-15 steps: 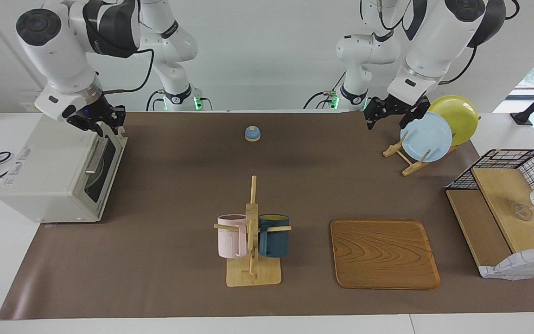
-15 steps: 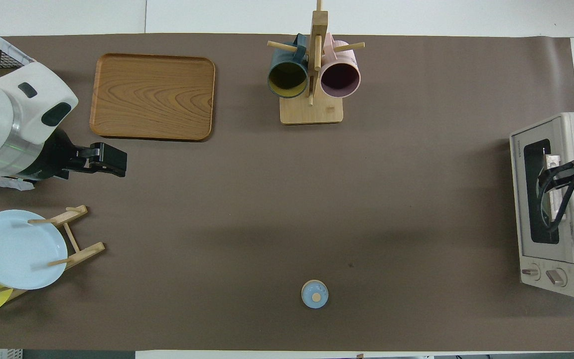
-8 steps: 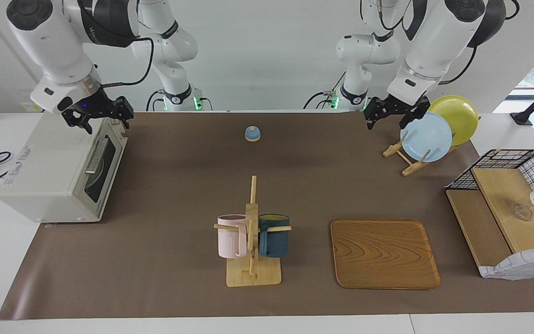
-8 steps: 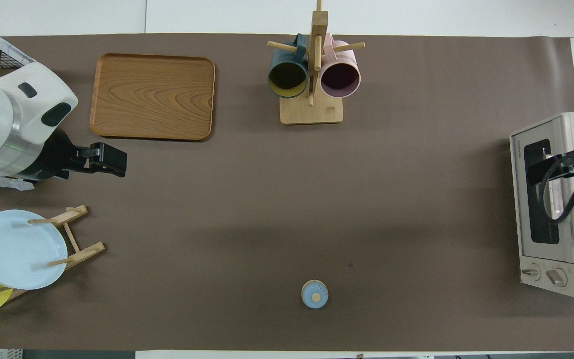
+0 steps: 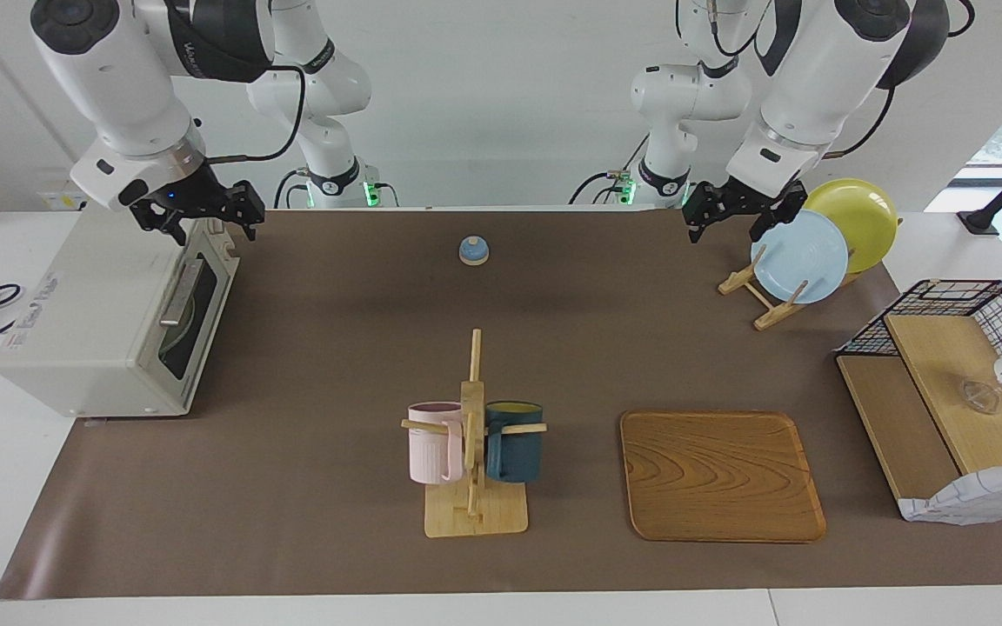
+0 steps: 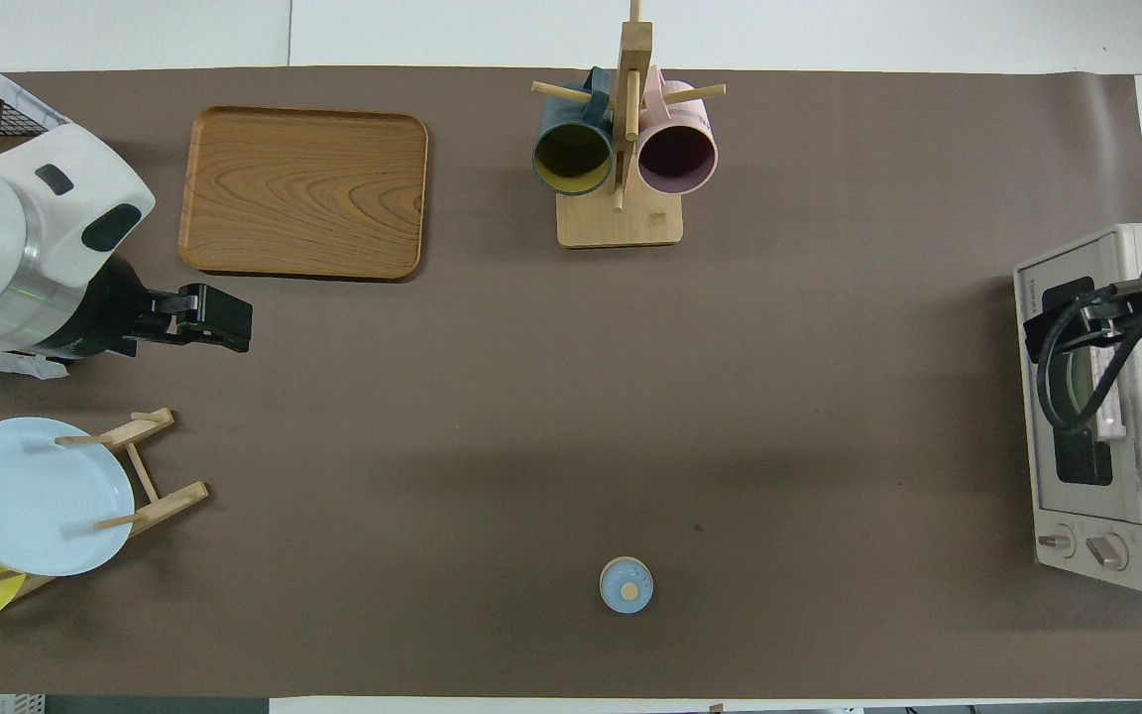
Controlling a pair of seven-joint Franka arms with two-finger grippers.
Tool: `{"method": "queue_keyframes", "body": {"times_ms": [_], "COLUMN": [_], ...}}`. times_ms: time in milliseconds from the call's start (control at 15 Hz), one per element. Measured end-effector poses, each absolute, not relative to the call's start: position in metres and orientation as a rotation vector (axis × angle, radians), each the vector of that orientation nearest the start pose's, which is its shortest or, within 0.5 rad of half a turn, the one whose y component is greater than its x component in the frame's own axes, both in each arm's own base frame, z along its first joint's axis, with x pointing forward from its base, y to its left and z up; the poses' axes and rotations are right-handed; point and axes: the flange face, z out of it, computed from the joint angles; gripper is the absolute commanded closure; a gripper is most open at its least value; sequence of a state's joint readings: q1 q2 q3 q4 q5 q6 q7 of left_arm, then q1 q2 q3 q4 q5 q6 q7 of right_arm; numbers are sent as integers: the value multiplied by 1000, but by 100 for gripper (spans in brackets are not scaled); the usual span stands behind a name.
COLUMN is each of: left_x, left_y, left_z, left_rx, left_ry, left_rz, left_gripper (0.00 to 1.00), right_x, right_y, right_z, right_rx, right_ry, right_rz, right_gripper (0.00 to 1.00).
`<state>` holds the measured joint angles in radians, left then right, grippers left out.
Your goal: Put corn in oven
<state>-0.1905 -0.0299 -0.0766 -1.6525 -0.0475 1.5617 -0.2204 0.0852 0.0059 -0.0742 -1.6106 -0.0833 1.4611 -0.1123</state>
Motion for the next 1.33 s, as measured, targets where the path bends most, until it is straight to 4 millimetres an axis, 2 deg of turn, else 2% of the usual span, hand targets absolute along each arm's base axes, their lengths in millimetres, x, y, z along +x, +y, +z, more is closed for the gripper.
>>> {"method": "queue_keyframes", "body": {"times_ms": [933, 1333], "left_x": [521, 522], "left_y": [-149, -148], "left_z": [602, 602], "left_rx": [-3168, -3168], "left_ry": [72, 70], "left_rz": [111, 112], "left_gripper": [0, 0], "right_x": [543, 543], "right_y": [-11, -14], "right_z": [606, 607], "right_rx": [-3205, -3131], "right_ry": [-157, -118], "right_rz": [198, 178], "right_gripper": [0, 0]}}
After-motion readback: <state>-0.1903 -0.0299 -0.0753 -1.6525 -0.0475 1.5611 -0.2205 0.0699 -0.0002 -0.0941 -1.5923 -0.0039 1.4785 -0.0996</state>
